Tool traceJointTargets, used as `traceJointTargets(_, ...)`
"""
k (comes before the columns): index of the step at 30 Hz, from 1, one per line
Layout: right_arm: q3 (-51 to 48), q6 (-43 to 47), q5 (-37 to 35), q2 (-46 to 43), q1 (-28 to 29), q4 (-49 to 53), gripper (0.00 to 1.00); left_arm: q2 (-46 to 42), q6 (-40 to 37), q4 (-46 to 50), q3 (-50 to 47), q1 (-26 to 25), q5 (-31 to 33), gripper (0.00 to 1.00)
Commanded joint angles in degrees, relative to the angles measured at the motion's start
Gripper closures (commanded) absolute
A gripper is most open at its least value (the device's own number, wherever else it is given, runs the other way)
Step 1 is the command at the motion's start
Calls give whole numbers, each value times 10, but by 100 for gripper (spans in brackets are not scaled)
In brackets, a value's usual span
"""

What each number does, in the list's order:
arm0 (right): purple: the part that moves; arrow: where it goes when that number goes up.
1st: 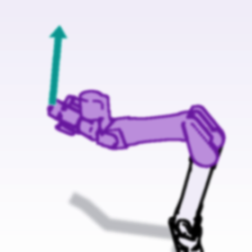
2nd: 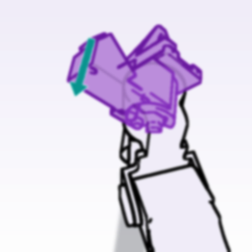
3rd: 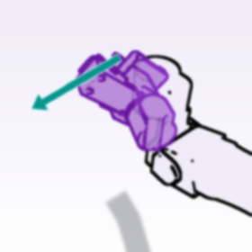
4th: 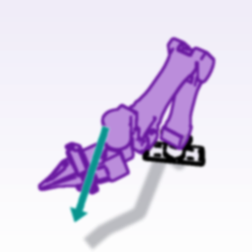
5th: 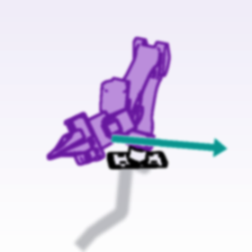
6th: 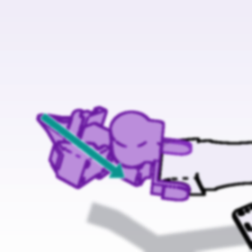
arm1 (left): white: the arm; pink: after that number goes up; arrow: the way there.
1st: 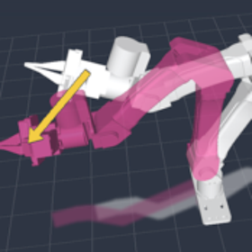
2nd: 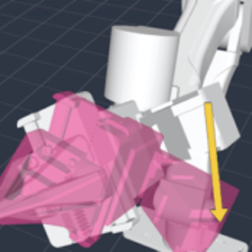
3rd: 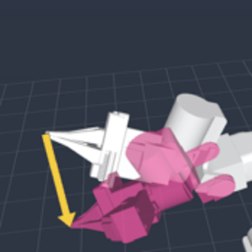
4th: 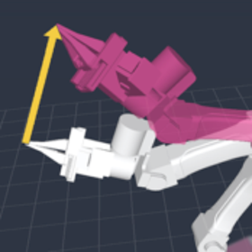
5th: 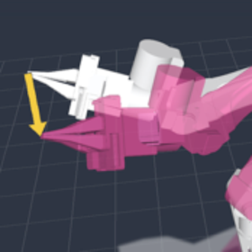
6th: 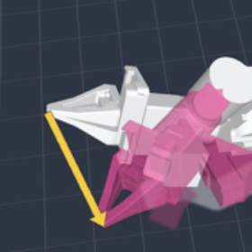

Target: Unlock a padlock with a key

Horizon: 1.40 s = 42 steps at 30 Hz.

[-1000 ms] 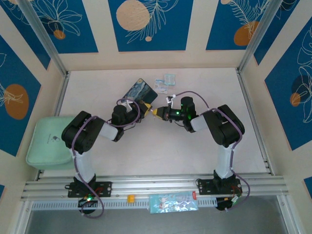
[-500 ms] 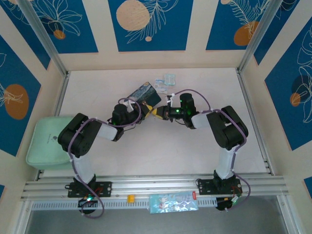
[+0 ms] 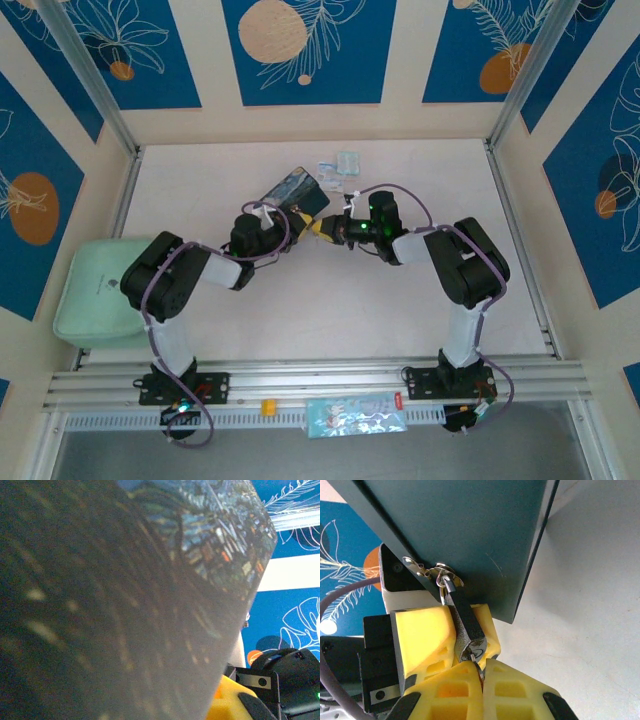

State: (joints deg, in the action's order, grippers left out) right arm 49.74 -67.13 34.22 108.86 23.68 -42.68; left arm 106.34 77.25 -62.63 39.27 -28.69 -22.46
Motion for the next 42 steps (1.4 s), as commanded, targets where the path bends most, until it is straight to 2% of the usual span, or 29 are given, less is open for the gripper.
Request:
traceJointTargets(1, -1, -31, -116, -9, -4, -10, 100, 3, 6, -48, 2, -33, -53, 100)
traceJointTargets(7, 12, -32, -153, -4, 7, -6, 100, 19, 29, -85, 5, -46, -50, 100)
traceJointTargets(13, 42, -24, -142, 21, 14, 10, 100, 24, 35, -91, 18, -64, -63, 100)
traceJointTargets(21, 52, -38, -97, 20, 3, 6, 100, 31, 35, -129, 10, -58, -64, 100)
traceJointTargets(24, 48, -94, -76, 22, -2, -2, 100, 42, 35, -166, 11, -46, -63, 100)
traceJointTargets(31, 14, -290, -45, 29, -13, -136, 100, 36, -22, -181, 22, -25, -86, 100)
traceJointTargets(37, 3, -473, -59, 71, -15, -292, 100, 26, -59, -181, 52, -17, -138, 100)
traceJointTargets(42, 18, -575, -68, 102, -7, -361, 100, 21, -81, -181, 58, -15, -147, 100)
